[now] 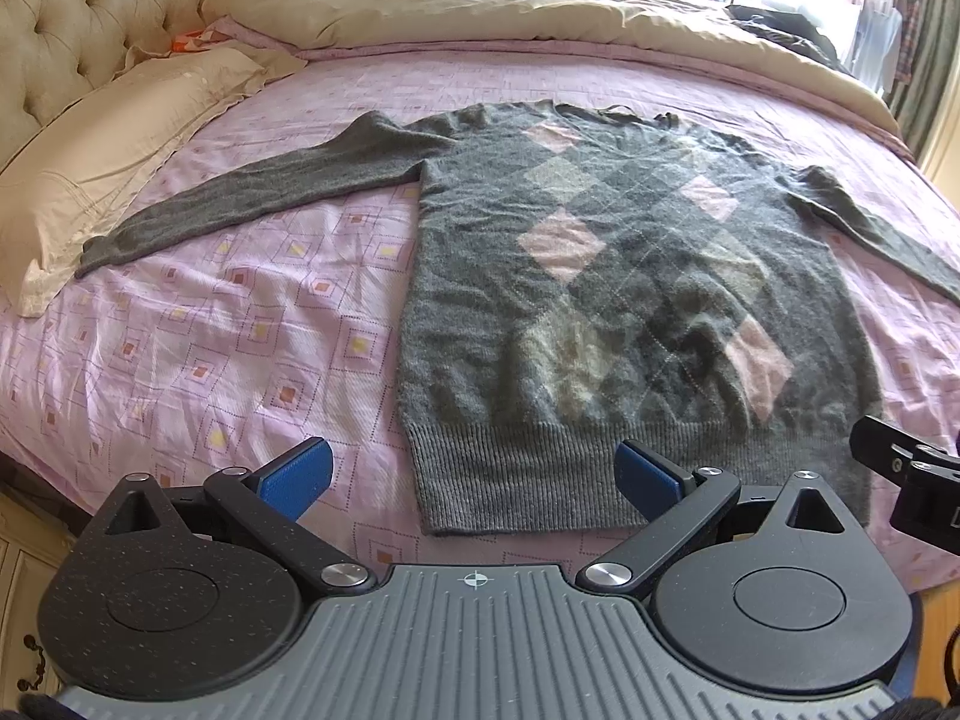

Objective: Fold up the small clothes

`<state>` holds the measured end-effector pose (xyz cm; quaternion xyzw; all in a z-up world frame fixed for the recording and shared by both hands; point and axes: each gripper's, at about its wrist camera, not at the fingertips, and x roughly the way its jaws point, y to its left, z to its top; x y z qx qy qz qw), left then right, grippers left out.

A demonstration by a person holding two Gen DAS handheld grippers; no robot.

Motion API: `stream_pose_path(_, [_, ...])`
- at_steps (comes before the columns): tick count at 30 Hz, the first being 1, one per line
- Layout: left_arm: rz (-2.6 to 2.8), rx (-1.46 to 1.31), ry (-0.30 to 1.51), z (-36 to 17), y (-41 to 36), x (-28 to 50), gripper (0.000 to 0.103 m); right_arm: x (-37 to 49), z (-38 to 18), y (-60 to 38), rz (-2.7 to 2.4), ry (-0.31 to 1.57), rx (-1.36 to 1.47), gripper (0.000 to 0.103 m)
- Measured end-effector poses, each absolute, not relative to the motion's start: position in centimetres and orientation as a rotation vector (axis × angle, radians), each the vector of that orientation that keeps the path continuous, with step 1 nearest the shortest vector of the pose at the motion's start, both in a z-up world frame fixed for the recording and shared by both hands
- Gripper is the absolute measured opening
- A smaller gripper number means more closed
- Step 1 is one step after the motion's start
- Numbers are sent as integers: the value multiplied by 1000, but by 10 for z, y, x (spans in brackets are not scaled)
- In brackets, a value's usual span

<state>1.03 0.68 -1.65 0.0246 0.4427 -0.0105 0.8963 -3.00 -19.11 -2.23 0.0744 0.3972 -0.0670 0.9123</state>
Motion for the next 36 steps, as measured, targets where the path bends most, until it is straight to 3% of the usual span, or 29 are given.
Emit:
stream_pose_path(17, [-67,57,892,-16,0,46,101,7,-45,-250,-66,911,416,102])
stream_pose_path(36, [-54,98,786,-38,-28,160,101,64,-59,-485,-510,758,460,102])
